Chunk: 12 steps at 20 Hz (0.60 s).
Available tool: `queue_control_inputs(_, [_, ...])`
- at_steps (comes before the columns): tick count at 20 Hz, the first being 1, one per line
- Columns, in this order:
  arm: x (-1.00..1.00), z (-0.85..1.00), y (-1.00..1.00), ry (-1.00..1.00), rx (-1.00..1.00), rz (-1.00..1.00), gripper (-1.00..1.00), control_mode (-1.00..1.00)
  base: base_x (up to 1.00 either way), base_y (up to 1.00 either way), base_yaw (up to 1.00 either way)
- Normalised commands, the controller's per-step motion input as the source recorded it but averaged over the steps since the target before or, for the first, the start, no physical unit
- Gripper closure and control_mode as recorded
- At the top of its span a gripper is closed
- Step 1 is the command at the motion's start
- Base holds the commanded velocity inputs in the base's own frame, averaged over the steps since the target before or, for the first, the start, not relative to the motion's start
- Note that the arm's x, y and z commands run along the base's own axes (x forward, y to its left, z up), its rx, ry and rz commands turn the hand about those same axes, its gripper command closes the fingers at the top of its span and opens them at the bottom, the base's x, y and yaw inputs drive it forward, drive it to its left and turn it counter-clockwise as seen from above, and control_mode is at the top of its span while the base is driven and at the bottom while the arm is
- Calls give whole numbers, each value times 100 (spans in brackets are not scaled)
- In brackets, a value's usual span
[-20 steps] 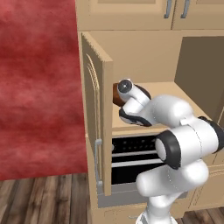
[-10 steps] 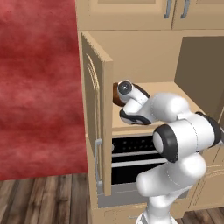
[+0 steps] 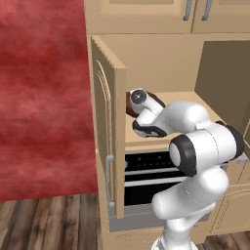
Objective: Pick both bowls and place them on the counter. Then place the lime in one bowl and place the egg in the other bowl.
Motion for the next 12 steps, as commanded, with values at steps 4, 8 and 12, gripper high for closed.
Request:
queue_control_inputs(4, [0, -12, 0, 0, 2, 0, 100, -100, 0, 0, 0])
queue_control_inputs(8, [-26, -13, -1, 0, 0, 0, 100, -100, 0, 0, 0])
queue_control_inputs(12, [-51, -5, -10, -3, 3, -3, 100, -100, 0, 0, 0])
